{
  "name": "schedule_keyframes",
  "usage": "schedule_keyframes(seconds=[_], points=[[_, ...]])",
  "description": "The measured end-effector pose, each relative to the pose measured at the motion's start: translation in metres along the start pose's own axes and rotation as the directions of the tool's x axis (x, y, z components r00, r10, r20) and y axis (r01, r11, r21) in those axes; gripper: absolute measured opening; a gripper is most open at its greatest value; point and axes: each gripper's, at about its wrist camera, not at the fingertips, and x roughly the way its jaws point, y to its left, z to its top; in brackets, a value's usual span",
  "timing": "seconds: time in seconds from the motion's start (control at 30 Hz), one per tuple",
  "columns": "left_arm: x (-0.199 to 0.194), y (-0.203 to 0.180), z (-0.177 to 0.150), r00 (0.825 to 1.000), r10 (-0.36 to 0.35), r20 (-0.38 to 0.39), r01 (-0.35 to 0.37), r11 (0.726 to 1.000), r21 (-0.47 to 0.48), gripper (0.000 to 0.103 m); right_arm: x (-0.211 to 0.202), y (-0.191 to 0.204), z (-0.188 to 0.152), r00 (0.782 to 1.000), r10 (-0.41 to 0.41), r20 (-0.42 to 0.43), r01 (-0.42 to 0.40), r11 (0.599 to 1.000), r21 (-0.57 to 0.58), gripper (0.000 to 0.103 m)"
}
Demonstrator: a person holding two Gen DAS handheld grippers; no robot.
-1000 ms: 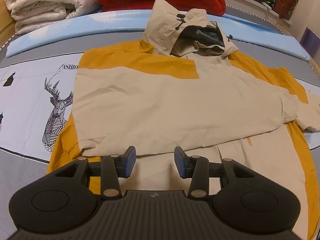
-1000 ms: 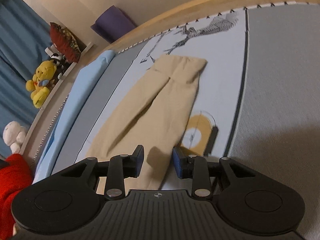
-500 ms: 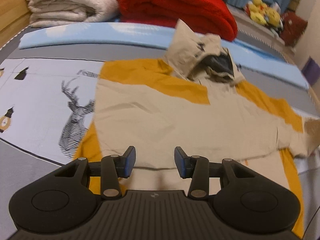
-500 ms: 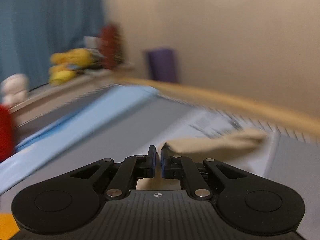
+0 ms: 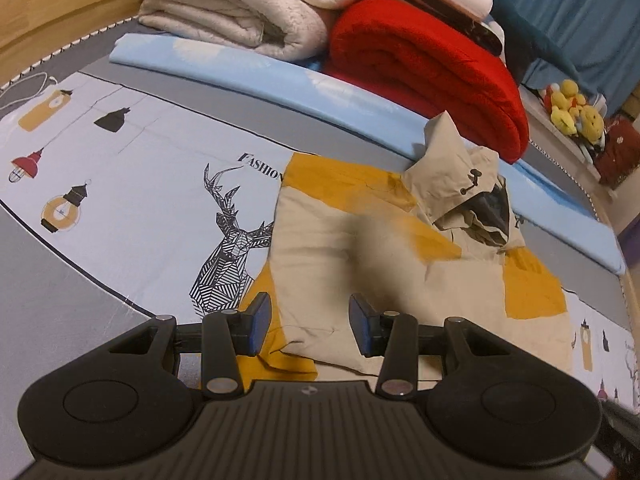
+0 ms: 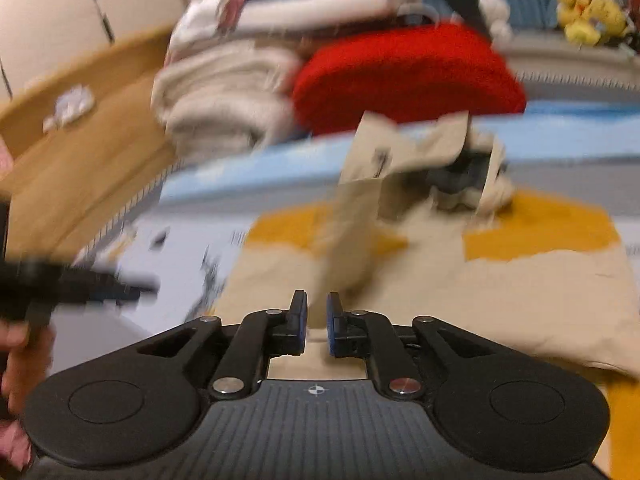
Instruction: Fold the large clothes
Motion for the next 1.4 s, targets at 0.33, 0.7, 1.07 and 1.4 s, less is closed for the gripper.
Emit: schedule_keyframes(seconds=[0.33,0.7,1.07,1.4], points=[[0.035,0.010,-0.012,0.999,-0.026,-0.045,0.023,0.997,-0.071,0.037,-0.057,-0.054,-0.021,0.974,-0.225,0.015,0.210,0.932,0.295,0.014],[0.087,0.023,-0.024,0.991,-0.037,-0.125,0.014,0.984,-0.179,0.031,-0.016,-0.128,-0.046,0.947,-0.312,-0.077,0.308,0.808,0.502,0.018],[0.108,0.020,-0.024,0.989,-0.022,-0.147,0.001,0.990,-0.144,0.029,0.007,-0.167,-0.048,0.928,-0.329,-0.175,0.364,0.694,0.621,0.020],[0.092,0.014,-0.012,0.996,-0.077,-0.036,0.073,0.992,-0.103,0.000,0.021,-0.167,-0.047,0.934,-0.314,-0.172,0.349,0.695,0.629,0.020]])
